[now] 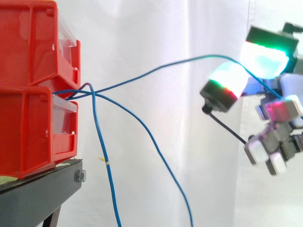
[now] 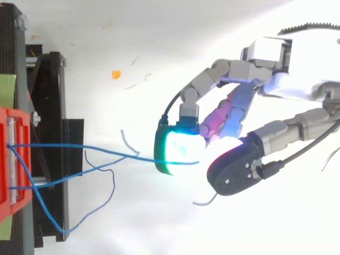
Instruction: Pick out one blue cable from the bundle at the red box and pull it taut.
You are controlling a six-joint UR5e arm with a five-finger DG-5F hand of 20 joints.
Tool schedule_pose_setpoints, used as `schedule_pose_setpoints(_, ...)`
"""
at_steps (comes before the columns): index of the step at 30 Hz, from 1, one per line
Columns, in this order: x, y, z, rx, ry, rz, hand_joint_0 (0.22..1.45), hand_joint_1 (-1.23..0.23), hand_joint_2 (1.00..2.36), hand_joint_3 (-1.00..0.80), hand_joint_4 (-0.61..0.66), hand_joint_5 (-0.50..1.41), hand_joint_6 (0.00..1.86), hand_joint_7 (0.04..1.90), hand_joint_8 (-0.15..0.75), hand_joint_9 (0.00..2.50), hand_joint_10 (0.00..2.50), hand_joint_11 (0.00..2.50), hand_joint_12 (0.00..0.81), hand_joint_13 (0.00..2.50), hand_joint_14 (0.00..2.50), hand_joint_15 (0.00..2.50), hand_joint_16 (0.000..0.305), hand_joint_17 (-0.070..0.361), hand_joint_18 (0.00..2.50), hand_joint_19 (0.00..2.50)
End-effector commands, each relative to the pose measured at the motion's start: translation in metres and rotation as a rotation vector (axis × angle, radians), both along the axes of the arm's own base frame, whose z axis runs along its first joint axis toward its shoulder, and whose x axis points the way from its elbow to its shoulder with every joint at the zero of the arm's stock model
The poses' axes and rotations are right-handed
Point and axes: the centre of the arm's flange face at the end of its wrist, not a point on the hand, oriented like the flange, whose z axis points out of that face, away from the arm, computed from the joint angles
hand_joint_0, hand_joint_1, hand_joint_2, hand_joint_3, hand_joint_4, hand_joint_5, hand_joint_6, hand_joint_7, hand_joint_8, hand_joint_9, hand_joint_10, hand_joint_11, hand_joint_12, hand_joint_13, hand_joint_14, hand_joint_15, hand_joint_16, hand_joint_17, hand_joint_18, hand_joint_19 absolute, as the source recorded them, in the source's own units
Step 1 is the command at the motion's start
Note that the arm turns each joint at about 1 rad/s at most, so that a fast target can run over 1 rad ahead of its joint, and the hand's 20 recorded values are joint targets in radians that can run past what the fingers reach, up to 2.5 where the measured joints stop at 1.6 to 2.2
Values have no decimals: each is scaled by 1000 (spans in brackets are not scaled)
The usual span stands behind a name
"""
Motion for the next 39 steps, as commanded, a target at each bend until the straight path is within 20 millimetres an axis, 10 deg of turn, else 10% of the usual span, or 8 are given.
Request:
schedule_pose_setpoints(1,-4,3,-14,2,-3,7,603,-781,1015,-184,-136,7,850,865,213,1385,18,459,336,906,12,313,44,100,853,471)
schedule_pose_setpoints(39,-2,4,-12,-6,-32,8,605,-786,1015,-189,-139,7,849,861,222,1427,19,475,349,928,12,311,46,104,883,465)
